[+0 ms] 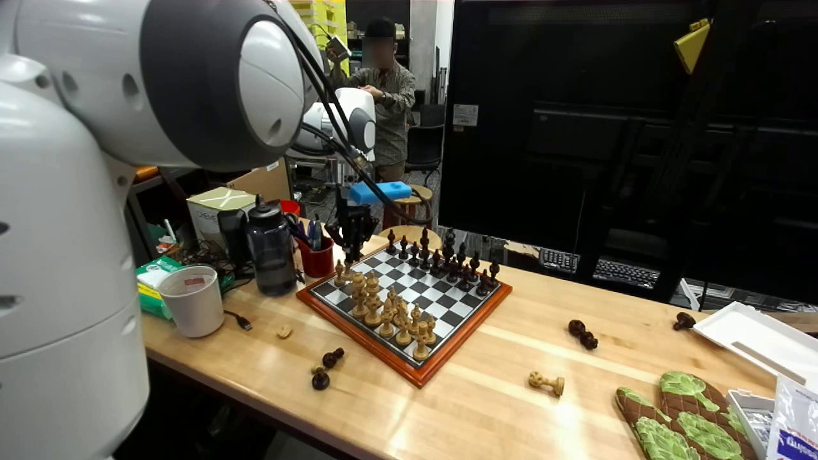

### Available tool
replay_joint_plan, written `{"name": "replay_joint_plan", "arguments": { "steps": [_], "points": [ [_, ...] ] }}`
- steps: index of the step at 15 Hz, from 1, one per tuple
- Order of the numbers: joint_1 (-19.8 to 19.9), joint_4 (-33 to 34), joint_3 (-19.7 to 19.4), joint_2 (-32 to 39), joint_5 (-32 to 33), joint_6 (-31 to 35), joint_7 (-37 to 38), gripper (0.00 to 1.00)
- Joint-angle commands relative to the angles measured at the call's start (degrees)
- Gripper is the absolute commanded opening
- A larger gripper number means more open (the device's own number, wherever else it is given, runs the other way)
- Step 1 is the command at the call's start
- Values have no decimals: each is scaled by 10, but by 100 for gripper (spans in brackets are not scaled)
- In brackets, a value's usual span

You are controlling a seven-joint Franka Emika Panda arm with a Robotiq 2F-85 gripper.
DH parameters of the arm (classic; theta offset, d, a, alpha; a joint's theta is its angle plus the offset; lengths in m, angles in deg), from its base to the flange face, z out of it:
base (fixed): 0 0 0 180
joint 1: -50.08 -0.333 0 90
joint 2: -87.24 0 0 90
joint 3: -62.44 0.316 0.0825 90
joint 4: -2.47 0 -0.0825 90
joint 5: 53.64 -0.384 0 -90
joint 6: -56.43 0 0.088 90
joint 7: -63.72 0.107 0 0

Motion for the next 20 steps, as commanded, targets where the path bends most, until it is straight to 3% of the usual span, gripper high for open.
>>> {"name": "replay_joint_plan", "arguments": {
  "steps": [1, 20],
  "points": [
    [-3, -16, 0, -13, -8, 8, -12, 3],
    [-5, -18, -2, 4, 21, 42, -22, 3]
  ]
}}
